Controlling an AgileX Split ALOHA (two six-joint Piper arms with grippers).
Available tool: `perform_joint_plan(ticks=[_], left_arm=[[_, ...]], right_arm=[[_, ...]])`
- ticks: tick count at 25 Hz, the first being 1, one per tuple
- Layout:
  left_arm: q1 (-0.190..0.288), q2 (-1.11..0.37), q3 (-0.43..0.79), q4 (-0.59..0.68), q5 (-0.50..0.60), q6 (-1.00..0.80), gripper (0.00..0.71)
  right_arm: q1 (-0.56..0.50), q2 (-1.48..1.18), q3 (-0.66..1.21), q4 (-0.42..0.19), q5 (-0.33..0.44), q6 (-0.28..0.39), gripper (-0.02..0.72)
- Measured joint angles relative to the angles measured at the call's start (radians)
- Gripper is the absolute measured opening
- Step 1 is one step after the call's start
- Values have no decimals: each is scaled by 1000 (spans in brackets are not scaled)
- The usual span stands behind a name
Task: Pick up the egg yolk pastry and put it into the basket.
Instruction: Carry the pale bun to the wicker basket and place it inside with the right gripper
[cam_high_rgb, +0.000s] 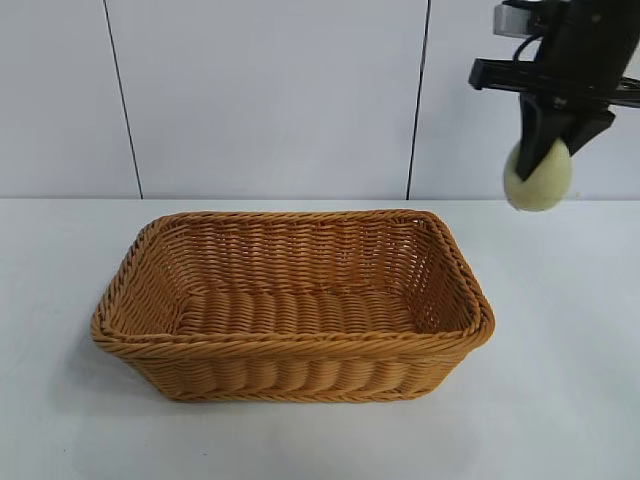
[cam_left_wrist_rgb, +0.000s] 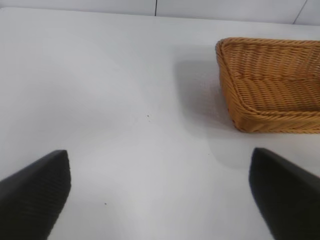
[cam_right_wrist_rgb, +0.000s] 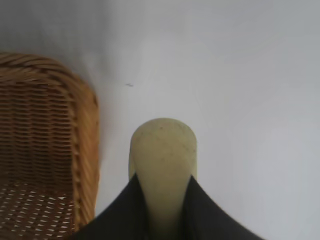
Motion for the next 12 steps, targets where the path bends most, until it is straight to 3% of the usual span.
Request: perform_joint_plan(ticks=[6,12], left_arm=[[0,0,0,0,0,0,695],[0,0,0,0,0,0,695]], right_arm=[[202,0,-3,8,-12,6,96],[352,0,-3,13,-81,36,95]])
